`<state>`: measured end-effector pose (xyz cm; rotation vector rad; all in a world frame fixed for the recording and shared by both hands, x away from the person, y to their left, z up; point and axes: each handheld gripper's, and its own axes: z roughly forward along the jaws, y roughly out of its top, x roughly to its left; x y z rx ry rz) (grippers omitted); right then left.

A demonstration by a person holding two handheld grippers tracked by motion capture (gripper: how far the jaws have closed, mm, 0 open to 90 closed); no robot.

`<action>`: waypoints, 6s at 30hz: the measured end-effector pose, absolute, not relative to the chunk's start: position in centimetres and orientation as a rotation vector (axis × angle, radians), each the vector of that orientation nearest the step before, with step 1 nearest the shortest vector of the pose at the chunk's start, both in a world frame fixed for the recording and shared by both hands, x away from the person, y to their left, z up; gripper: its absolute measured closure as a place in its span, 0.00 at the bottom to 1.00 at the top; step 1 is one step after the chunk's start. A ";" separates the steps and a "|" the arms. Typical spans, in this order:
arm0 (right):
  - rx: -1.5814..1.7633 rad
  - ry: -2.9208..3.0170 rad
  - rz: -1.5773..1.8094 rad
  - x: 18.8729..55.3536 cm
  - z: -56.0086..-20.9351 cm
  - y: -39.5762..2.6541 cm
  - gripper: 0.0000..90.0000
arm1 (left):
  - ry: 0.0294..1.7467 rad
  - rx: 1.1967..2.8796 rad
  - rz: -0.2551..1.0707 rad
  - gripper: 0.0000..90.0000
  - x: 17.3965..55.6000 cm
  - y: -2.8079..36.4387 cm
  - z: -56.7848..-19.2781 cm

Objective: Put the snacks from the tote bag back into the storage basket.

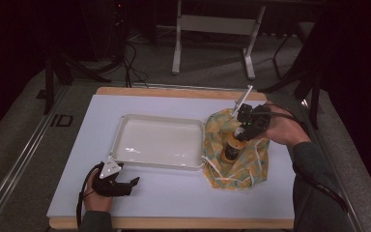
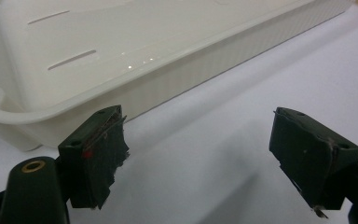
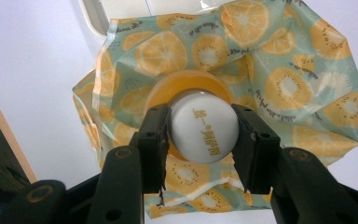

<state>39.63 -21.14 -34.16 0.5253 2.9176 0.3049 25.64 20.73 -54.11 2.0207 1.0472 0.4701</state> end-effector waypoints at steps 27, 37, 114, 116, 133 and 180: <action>0.536 2.894 0.303 39.8 -31.6 -21.1 0.65 | 1.048 2.018 0.470 0.21 25.7 20.7 -54.1; 0.543 2.878 0.302 40.0 -30.9 -21.3 0.65 | 1.048 2.017 0.469 0.21 25.6 20.7 -54.1; 0.351 2.848 0.423 39.1 -27.1 -13.6 0.65 | 1.050 2.005 0.463 0.21 25.6 20.9 -54.1; 0.345 2.855 0.431 39.0 -27.0 -13.3 0.65 | 1.050 2.006 0.463 0.21 25.6 20.9 -54.1; 0.287 2.882 0.400 38.4 -28.0 -11.0 0.65 | 1.050 1.998 0.463 0.21 25.6 20.9 -54.1; 0.183 2.928 0.411 37.7 -31.0 -8.7 0.65 | 1.052 1.995 0.457 0.21 25.6 21.0 -54.1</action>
